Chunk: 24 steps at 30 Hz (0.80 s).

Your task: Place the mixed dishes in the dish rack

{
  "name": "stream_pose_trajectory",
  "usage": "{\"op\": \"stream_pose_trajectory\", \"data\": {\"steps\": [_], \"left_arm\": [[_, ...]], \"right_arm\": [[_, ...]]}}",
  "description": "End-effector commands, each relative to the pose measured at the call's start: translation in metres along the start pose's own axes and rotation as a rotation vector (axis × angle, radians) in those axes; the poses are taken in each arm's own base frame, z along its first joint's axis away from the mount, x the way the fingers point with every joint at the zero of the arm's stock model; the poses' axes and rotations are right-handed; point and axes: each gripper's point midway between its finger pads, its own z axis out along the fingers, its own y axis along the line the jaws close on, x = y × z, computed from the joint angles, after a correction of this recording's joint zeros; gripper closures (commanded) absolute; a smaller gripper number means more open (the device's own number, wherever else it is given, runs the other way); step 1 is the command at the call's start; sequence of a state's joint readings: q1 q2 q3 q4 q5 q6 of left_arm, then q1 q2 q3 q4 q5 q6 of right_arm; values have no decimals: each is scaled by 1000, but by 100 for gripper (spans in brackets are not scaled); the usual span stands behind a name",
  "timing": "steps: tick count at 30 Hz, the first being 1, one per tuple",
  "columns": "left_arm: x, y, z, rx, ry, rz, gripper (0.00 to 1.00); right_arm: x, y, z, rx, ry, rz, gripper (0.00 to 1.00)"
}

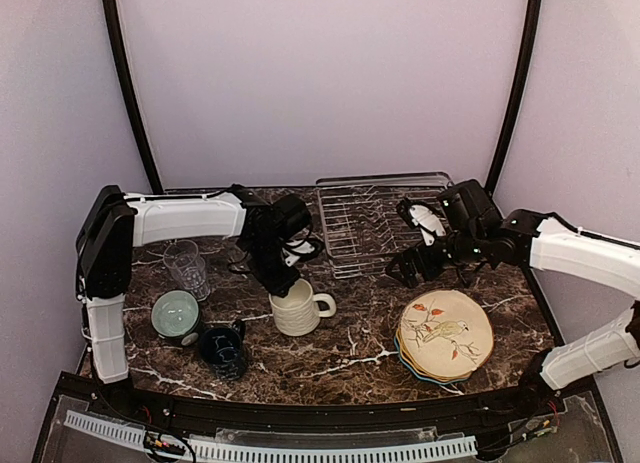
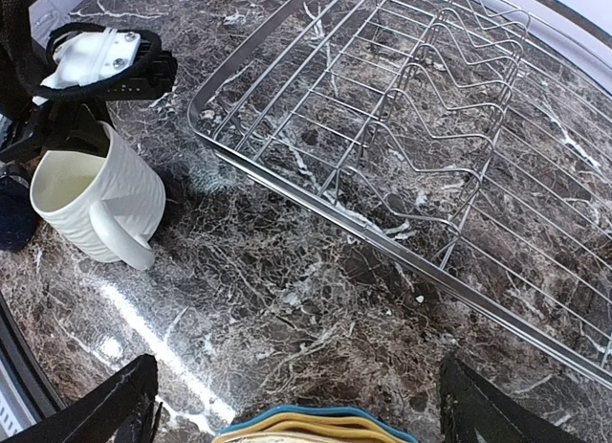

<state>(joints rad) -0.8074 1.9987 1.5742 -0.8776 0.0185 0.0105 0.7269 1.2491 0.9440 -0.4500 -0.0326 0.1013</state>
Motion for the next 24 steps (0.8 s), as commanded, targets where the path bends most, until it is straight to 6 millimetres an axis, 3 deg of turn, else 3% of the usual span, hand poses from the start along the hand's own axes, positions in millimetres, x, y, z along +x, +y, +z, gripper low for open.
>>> {"op": "stream_pose_trajectory", "data": {"steps": [1, 10, 14, 17, 18, 24], "left_arm": [[-14, -3, -41, 7, -119, 5, 99], [-44, 14, -108, -85, -503, -76, 99], [-43, 23, -126, -108, -658, -178, 99], [-48, 30, -155, -116, -822, -262, 99], [-42, 30, -156, -124, -840, -270, 99], [-40, 42, -186, -326, -1051, -323, 99]], "right_arm": [[-7, 14, 0, -59, -8, 19, 1], [-37, 44, -11, -223, -100, 119, 1], [-59, 62, -13, -327, -151, 185, 1], [-78, 82, -20, -467, -197, 266, 1], [-84, 88, -22, -508, -210, 291, 1], [-110, 105, -18, -645, -227, 414, 1]]}}
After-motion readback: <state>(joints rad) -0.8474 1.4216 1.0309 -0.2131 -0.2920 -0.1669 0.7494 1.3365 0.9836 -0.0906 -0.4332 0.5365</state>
